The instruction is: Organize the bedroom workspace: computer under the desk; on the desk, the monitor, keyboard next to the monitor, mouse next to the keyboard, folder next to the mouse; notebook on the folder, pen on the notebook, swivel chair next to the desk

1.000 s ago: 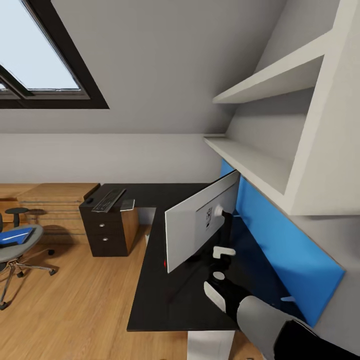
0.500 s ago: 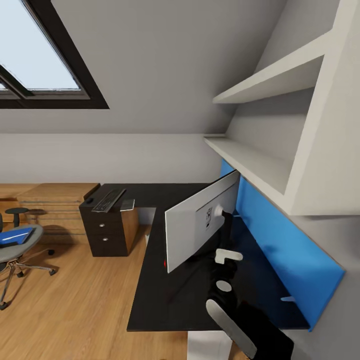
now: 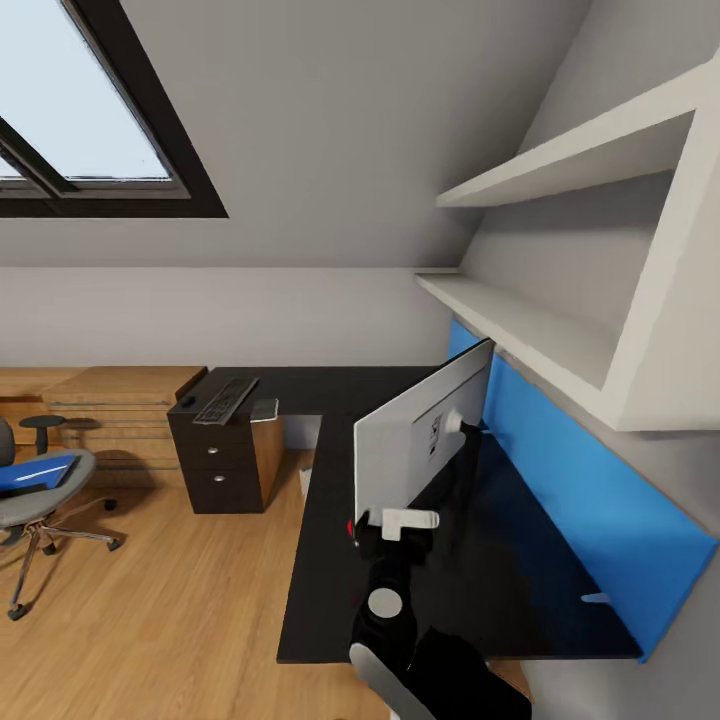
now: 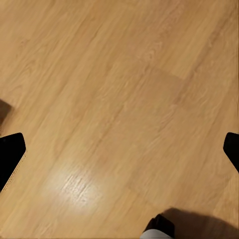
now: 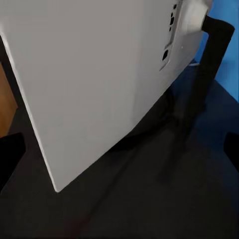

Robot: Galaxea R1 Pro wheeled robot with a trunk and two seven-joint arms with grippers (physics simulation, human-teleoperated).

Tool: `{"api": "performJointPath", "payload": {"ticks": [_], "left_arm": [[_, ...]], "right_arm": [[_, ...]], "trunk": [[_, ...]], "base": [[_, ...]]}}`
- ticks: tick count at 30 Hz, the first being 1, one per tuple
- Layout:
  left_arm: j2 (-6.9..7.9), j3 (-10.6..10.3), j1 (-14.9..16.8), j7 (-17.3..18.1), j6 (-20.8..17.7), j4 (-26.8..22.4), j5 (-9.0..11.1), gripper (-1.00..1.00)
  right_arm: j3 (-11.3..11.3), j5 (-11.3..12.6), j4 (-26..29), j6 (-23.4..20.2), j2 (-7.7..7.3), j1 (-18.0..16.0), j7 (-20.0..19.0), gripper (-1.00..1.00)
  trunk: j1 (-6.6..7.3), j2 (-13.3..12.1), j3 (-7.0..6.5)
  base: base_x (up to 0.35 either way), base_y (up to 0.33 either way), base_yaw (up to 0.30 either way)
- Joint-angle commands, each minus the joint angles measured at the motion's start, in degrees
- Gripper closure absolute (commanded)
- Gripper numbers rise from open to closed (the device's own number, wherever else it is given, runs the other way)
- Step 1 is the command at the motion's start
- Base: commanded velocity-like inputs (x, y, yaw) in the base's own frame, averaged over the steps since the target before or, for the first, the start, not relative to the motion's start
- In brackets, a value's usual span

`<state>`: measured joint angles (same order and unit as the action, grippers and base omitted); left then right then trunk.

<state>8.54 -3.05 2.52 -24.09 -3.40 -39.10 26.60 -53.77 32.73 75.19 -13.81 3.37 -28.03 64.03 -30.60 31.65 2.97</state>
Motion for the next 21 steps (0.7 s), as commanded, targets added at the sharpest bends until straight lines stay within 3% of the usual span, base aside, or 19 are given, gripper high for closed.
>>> {"api": "performJointPath", "payload": {"ticks": [1,9,17,21], "left_arm": [[0.08,-0.87,0.03,-0.43,-0.26,-0.10,0.25,-1.00],[-0.01,-1.82,0.03,-0.43,-0.23,0.23,0.35,-1.00],[-0.49,-1.85,0.03,-0.41,-0.14,0.79,0.30,-1.00],[-1.07,-1.93,0.03,-0.40,-0.11,0.86,0.30,-1.00]], "right_arm": [[-0.66,0.02,-0.14,-0.41,0.02,-0.10,0.39,-1.00],[-1.63,-1.35,-1.22,-0.02,0.10,-0.09,0.17,-1.00],[-1.68,-1.67,-2.00,2.15,-0.14,-0.09,0.16,-1.00],[-1.68,-3.62,-3.77,2.60,-0.13,-0.09,0.17,-1.00]], "trunk": [[-0.03,0.12,0.12],[-0.03,0.12,0.12],[-0.03,0.12,0.12],[-0.03,0.12,0.12]], "base": [[0.000,0.301,0.000],[0.000,0.295,0.000],[0.005,0.173,0.000],[0.147,0.165,0.000]]}}
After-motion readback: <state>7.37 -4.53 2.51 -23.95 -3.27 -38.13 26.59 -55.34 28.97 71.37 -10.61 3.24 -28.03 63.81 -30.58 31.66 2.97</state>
